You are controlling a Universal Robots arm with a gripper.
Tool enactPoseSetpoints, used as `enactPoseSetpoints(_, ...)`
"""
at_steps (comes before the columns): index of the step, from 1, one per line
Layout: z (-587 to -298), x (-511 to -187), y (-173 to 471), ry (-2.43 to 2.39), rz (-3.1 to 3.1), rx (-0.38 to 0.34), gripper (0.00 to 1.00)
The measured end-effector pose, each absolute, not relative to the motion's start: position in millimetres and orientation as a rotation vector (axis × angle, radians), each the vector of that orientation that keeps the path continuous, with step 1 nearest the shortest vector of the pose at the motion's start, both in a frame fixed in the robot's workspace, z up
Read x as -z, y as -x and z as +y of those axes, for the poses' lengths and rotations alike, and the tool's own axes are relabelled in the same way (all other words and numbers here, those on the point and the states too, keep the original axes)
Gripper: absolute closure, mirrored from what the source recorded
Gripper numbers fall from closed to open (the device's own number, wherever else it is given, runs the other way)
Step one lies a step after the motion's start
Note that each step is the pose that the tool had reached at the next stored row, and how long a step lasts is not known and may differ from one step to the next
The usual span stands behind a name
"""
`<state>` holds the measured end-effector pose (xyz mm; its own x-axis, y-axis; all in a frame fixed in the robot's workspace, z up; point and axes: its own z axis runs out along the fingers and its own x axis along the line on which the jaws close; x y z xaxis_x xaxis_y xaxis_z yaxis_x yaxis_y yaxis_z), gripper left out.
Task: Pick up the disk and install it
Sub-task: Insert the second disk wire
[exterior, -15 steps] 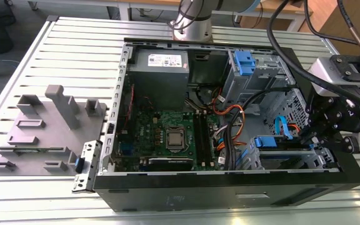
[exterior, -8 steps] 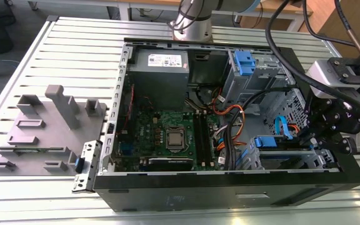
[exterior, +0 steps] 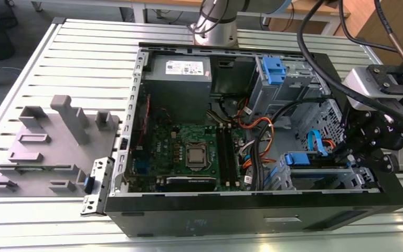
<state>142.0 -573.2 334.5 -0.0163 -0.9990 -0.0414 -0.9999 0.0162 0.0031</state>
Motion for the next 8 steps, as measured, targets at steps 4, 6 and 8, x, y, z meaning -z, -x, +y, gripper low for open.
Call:
enactPoseSetpoints(4, -573.2, -334.5, -142.0, 2.184, 2.22, -0.049, 0.84)
enactPoseSetpoints(6, -573.2, -334.5, -142.0, 2.184, 2.22, -0.049, 0.84)
enactPoseSetpoints(8, -573.2, -334.4, -142.0, 2.184, 2.22, -0.049, 0.84)
